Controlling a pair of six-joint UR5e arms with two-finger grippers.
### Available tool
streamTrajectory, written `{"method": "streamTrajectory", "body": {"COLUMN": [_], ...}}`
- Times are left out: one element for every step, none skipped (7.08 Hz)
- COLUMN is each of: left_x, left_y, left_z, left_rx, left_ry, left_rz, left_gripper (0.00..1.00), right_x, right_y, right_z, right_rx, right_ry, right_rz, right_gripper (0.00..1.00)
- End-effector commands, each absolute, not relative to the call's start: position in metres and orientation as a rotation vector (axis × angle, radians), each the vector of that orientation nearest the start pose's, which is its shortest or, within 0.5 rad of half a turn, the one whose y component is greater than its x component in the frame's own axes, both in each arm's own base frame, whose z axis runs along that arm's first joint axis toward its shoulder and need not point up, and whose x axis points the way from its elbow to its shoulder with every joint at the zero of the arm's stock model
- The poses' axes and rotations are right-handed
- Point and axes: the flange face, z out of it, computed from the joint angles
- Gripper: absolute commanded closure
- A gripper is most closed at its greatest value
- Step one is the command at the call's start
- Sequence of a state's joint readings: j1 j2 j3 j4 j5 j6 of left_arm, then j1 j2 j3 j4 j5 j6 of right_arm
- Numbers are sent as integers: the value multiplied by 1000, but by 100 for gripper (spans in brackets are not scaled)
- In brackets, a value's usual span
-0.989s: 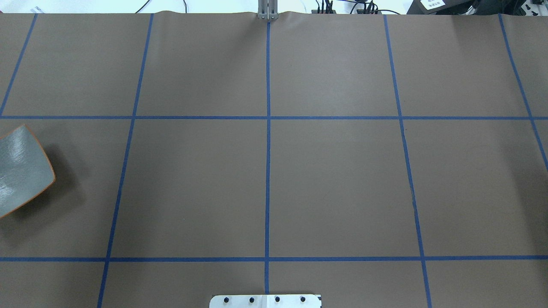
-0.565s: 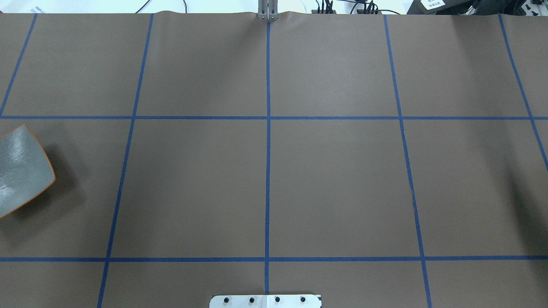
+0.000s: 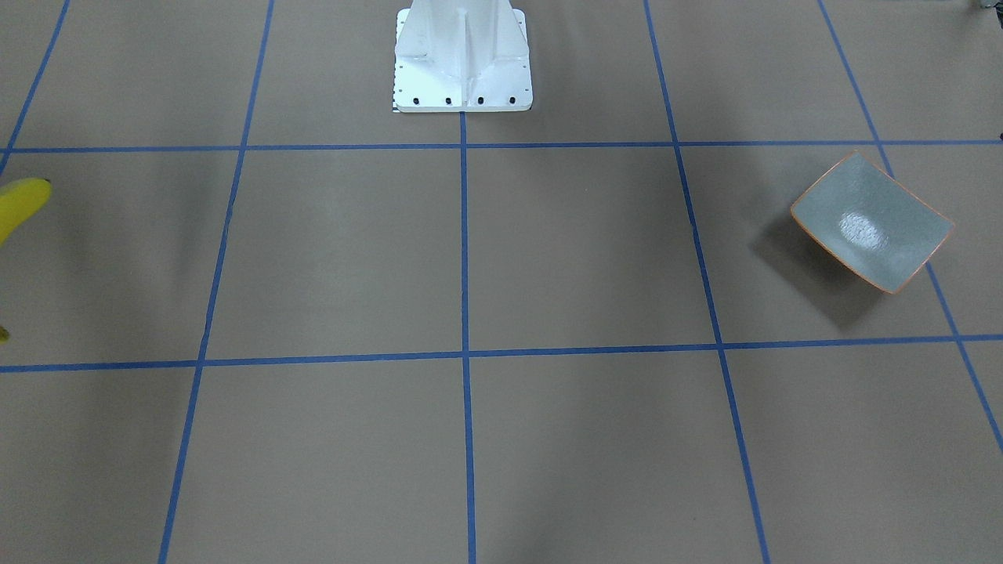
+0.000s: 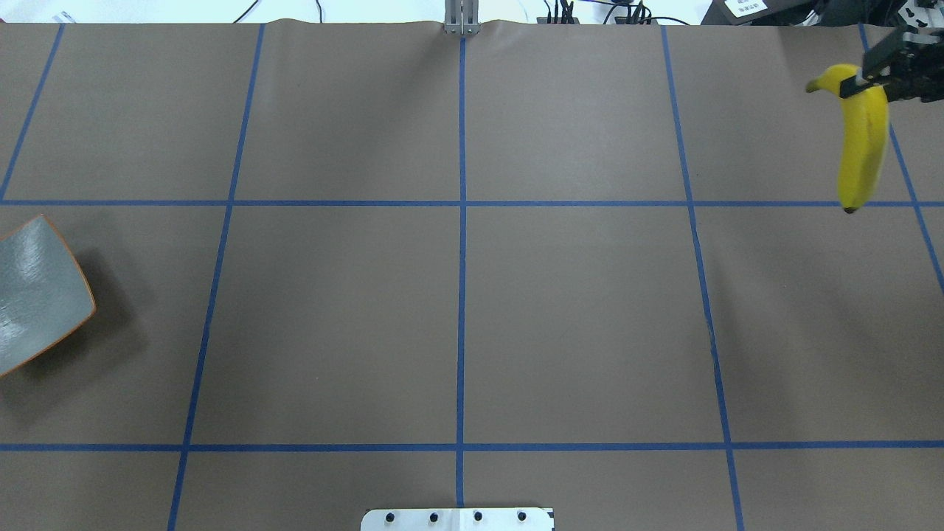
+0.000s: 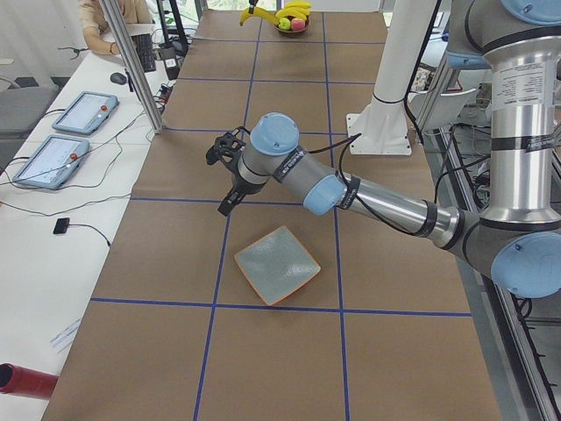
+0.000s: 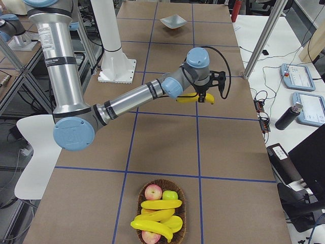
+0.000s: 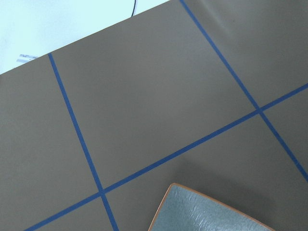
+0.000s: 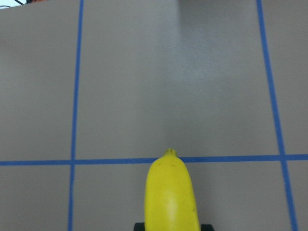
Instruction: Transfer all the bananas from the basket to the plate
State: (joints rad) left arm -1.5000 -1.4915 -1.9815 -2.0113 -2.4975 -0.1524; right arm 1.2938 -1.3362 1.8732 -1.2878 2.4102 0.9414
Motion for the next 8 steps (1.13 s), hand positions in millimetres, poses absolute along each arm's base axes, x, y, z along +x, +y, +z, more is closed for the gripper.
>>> {"method": "streamTrajectory", "body": {"left_x": [44,75,100,128,160,182,209,233], "left_y": [-461,-472,-475,-469,-468,-462,-454,-443], "left_z": [382,339,302,279,250,233,220,205], "left_rx": [570,531,492,463,446,410,387,374], "left_ry": [1111,1204,1281,1348,1400,1434,1458,1484], "left_rz": [262,202,162,163,206,221,276,337], "left_gripper": [0,0,0,0,0,0,0,0], "right_x": [-163,-189,-225,-270,-309,-328,-349,-368], "right_y": [-548,-541,-529,-509,-490,-480,-469,-459], "right_z": [277,241,204,167,138,115,93,76], "right_rx": [176,163,155,168,194,184,177,173], "right_ry": [-1180,-1263,-1330,-1375,-1406,-1436,-1465,-1486], "right_rz": [268,274,281,304,322,329,345,373], "right_gripper": [100,100,100,100,100,100,100,100]}}
